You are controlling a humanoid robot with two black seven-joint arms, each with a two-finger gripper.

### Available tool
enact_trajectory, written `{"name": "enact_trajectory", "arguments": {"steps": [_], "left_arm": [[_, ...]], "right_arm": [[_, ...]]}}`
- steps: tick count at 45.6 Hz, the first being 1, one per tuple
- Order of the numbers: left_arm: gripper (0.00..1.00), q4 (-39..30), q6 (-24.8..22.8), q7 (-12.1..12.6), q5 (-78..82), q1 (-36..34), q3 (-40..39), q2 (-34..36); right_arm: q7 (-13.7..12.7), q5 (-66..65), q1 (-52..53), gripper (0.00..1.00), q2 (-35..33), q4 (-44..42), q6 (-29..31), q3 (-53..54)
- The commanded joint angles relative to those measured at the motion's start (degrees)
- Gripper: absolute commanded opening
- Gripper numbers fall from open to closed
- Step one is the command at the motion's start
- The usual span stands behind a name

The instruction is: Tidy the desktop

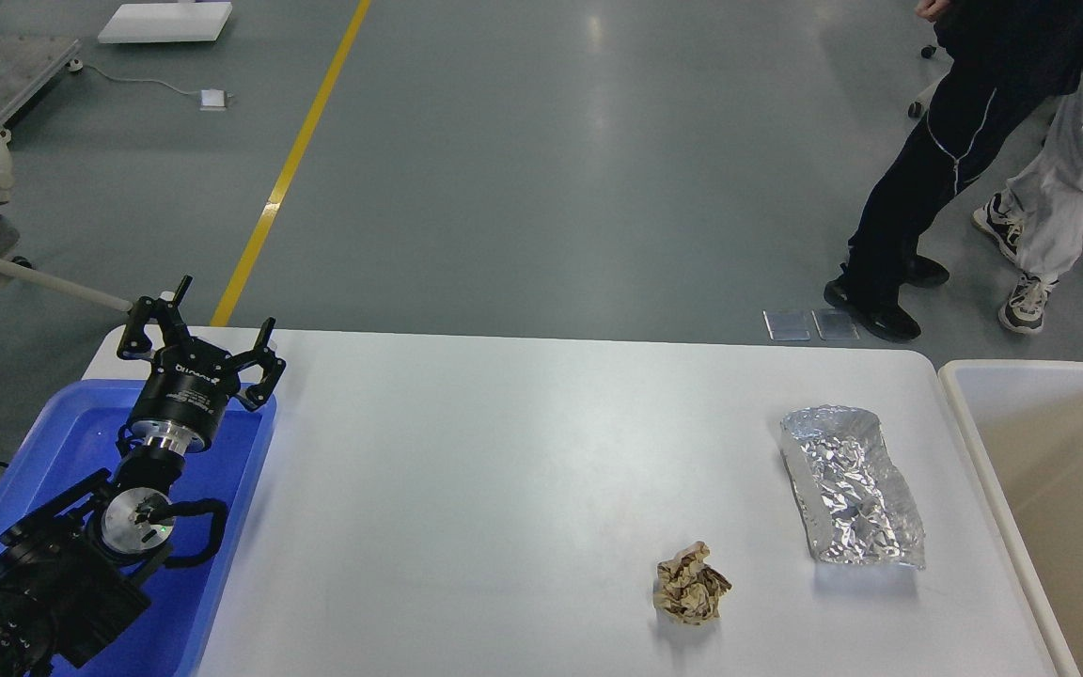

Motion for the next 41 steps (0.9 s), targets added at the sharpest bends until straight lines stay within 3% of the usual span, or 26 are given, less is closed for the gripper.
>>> {"name": "enact_trajectory", "arguments": {"steps": [1,6,12,21,32,41], "left_arm": [[1.00,0.00,0.00,-0.01,-0.01,0.00,0.01,0.00],[1.00,0.00,0.00,-0.01,-0.01,0.00,0.01,0.00],[1.00,0.00,0.00,-0.01,-0.01,0.00,0.09,0.00],[1.00,0.00,0.00,-0.01,-0.01,0.00,0.01,0.00],[1.00,0.00,0.00,-0.01,-0.01,0.00,0.01,0.00],[1.00,0.00,0.00,-0.01,-0.01,0.00,0.01,0.00]], "right_arm": [[0.07,0.03,4.83,1.00,-1.42,8.36,0.19,14.31],[0.07,-0.06,3.43,1.00,-1.59,15.83,1.41,25.64],[0.24,-0.15,-3.07,1.00,-1.60,23.65,7.30,35.06],[0.59,-0.06,-10.19,1.00,0.42,25.77,10.12,42.01],[5.25,-0.15,-19.07,1.00,4.99,26.65,17.06,50.18],[9.12,-0.23,-23.47,1.00,8.33,26.48,18.30,50.98]]}}
